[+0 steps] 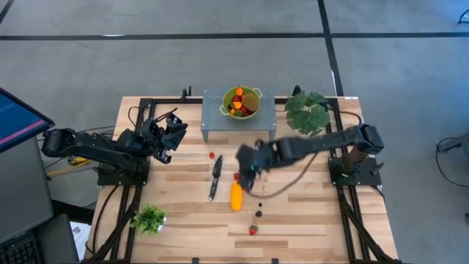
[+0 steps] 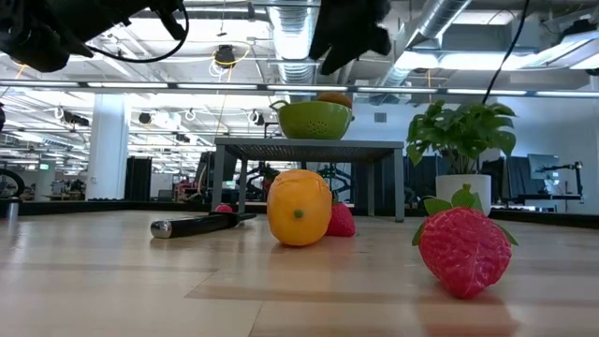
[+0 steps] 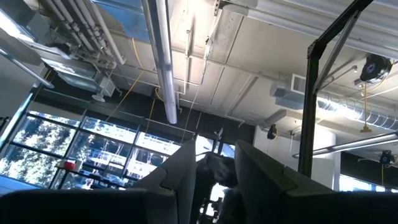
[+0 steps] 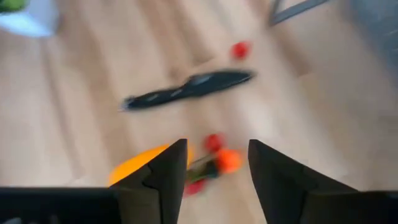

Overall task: Pick & Place Fruit
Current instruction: Put the blackberry into the green strainer bowl on the shelf

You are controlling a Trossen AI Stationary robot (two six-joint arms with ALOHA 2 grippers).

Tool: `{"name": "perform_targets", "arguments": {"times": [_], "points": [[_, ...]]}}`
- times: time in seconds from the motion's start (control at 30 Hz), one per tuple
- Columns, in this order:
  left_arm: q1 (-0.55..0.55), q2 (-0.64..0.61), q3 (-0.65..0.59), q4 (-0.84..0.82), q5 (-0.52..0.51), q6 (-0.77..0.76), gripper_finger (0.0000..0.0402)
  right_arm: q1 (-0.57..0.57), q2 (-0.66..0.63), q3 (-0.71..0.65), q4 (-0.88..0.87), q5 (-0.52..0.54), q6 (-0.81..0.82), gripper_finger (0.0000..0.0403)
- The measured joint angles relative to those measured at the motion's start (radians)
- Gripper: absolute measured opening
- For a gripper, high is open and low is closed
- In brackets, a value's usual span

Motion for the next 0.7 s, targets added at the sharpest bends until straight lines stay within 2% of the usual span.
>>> {"name": "perform_targets", "arguments": {"times": [0.13, 0.3, 0.43, 0.57, 0.7], "points": [[0.0, 0.0, 0.0, 0.0, 0.0, 0.0, 0.0106, 0.13, 0.024, 0.003, 0.065, 0.013, 0.162, 0.015], [0.0, 0.0, 0.0, 0.001, 0.001, 0.0, 0.0106, 0.249, 0.09, 0.002, 0.155, 0.104, 0.314, 0.0136], [0.0, 0.0, -0.001, 0.001, 0.001, 0.0, 0.0106, 0.296, 0.164, 0.001, 0.139, 0.1, 0.516, 0.0123], [0.0, 0.0, -0.001, 0.002, 0.001, 0.0, 0.0106, 0.333, 0.219, 0.001, 0.121, 0.033, 0.747, 0.0112], [0.0, 0.0, -0.001, 0.002, 0.002, 0.0, 0.0106, 0.37, 0.259, 0.001, 0.11, 0.027, 0.885, 0.0106]]}}
